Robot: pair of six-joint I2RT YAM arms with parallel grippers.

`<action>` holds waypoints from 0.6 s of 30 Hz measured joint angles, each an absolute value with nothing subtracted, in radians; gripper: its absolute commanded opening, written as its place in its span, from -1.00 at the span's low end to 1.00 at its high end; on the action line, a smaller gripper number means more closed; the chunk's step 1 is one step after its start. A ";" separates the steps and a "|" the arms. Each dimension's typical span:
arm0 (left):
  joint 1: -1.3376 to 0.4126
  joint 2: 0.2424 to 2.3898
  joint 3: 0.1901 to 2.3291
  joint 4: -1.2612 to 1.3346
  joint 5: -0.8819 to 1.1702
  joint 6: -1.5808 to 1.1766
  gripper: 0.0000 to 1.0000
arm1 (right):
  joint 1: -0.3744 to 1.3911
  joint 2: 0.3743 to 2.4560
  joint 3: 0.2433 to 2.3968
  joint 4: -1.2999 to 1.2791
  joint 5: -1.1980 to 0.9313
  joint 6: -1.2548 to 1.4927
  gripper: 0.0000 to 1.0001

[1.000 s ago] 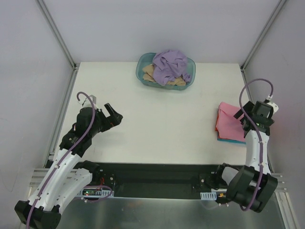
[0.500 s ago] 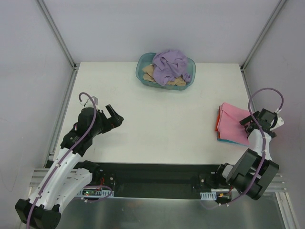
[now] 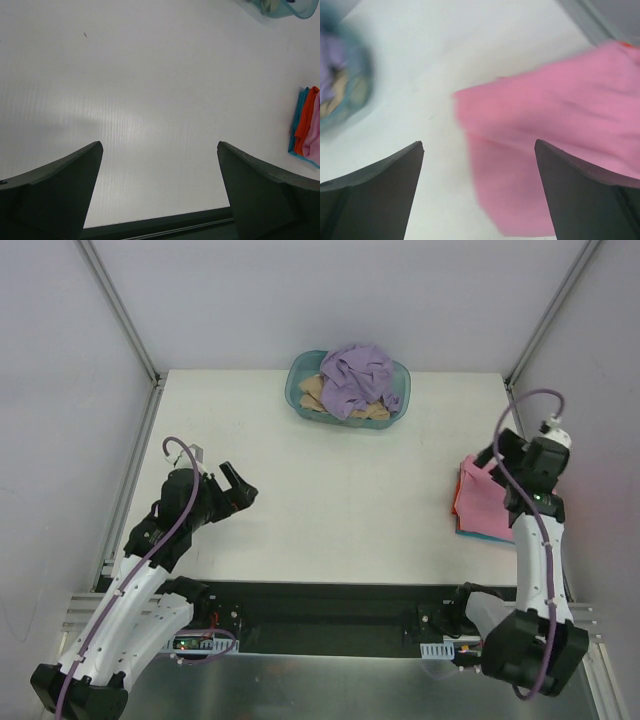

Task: Fold and stack the t-shirts
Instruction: Put the neatly folded tshirt into the corner of the board with the right arm

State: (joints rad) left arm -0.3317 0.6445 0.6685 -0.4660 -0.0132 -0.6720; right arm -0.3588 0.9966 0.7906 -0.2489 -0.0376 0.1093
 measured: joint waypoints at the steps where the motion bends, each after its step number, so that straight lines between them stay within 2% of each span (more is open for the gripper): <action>1: -0.332 0.645 0.669 -0.467 -0.014 -0.672 0.98 | -0.286 0.982 0.809 -0.250 -0.036 0.089 0.93; 3: -0.332 0.648 0.669 -0.476 -0.020 -0.672 0.99 | -0.111 0.956 0.843 -0.255 -0.027 0.048 0.93; 6: -0.332 0.651 0.669 -0.493 -0.036 -0.677 0.99 | 0.015 0.928 0.854 -0.278 -0.026 0.027 0.93; 18: -0.332 0.640 0.629 -0.515 -0.097 -0.720 0.99 | 0.089 0.904 0.619 -0.239 -0.091 0.074 0.93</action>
State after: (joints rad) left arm -0.3317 0.6399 0.6289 -0.5148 -0.0967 -0.7197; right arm 0.0895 0.9039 0.6189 -0.2390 -0.0906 0.0742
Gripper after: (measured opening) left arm 0.993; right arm 0.969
